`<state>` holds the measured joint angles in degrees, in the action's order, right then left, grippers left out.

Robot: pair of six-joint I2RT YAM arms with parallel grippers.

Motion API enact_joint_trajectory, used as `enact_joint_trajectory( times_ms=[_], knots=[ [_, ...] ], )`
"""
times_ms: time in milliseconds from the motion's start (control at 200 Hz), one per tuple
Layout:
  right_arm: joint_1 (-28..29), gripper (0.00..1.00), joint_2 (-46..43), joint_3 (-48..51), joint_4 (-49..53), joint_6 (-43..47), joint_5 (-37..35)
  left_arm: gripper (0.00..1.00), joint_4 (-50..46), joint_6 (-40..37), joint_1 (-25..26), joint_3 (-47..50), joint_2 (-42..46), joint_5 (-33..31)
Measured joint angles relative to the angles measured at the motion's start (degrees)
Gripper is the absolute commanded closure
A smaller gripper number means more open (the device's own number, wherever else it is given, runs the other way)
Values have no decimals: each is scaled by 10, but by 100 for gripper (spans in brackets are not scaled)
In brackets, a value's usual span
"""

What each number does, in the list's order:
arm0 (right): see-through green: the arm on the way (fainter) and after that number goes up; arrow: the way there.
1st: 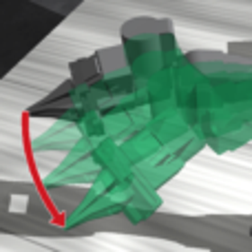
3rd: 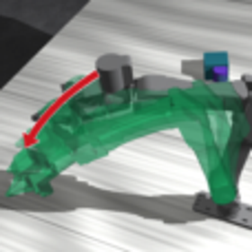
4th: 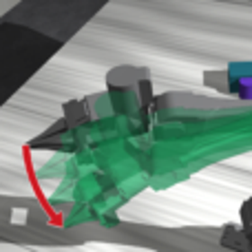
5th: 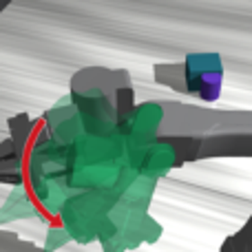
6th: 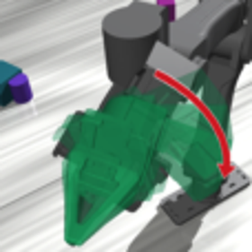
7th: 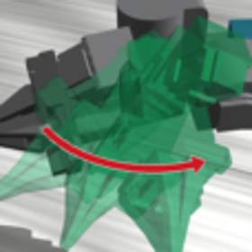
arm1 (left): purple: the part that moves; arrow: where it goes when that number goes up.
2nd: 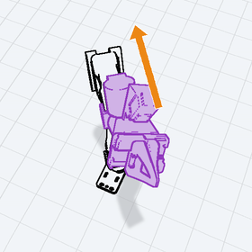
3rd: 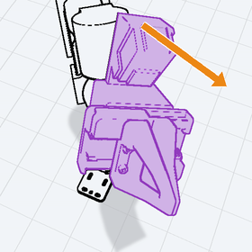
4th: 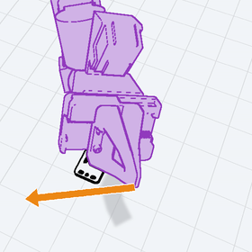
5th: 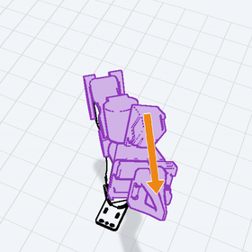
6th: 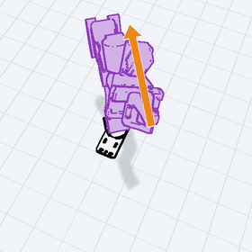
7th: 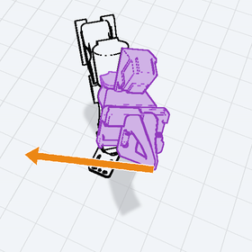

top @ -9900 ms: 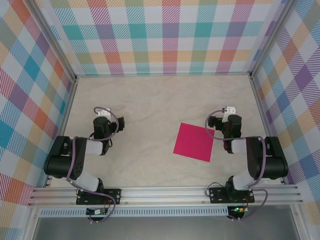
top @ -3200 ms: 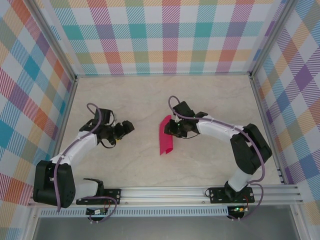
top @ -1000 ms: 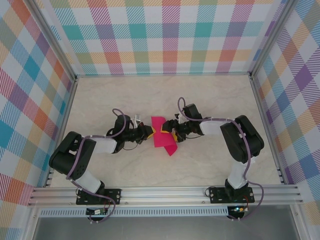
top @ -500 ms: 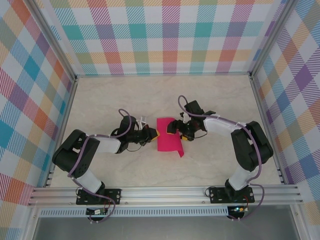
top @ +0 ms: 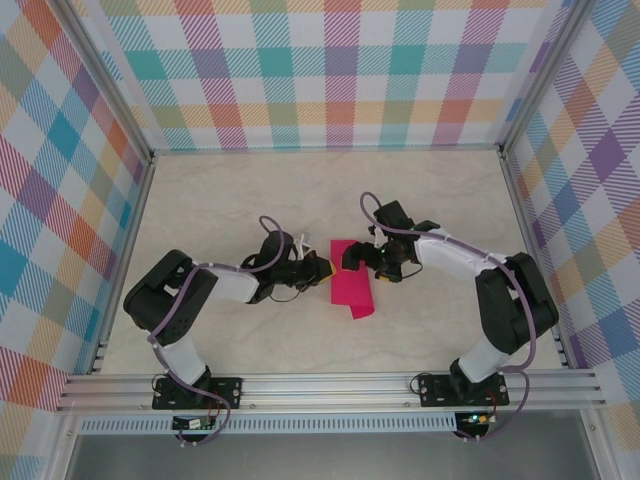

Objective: Fold a paper plane with a square sheet of paper (pick it up from the middle)
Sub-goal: First fold in half a square sheet of paper at the center of the table.

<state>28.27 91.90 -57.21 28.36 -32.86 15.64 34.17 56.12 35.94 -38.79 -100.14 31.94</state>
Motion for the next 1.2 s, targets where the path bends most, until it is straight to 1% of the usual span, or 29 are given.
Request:
enact_joint_trajectory(
  times_ms=[180, 320, 450, 600, 845, 965, 1070, 1135, 1200],
  knots=[
    [-31, 7, -9, 13, 3, 22, 25, 100, -30, 0, 38, -18, -12, -51],
    [-33, 11, 5, 13, 5, 43, 50, 100, -54, 0, 53, -28, -14, -86],
    [-33, 17, 31, 11, 16, 66, 66, 100, -73, 0, 67, -32, -17, -111],
    [-33, 24, 65, 4, 28, 88, 65, 100, -76, 2, 82, -33, -28, -130],
    [-34, 40, 87, -7, 33, 110, 68, 100, -85, 4, 86, -34, -43, -145],
    [-34, 45, 104, -21, 42, 113, 65, 100, -88, 4, 86, -35, -43, -148],
    [-35, 50, 108, -23, 48, 116, 59, 92, -91, 2, 86, -38, -43, -147],
    [-35, 51, 109, -24, 52, 120, 53, 82, -98, 0, 86, -41, -42, -147],
    [-35, 52, 111, -25, 54, 124, 49, 80, -110, -5, 86, -47, -36, -151]
  ],
)
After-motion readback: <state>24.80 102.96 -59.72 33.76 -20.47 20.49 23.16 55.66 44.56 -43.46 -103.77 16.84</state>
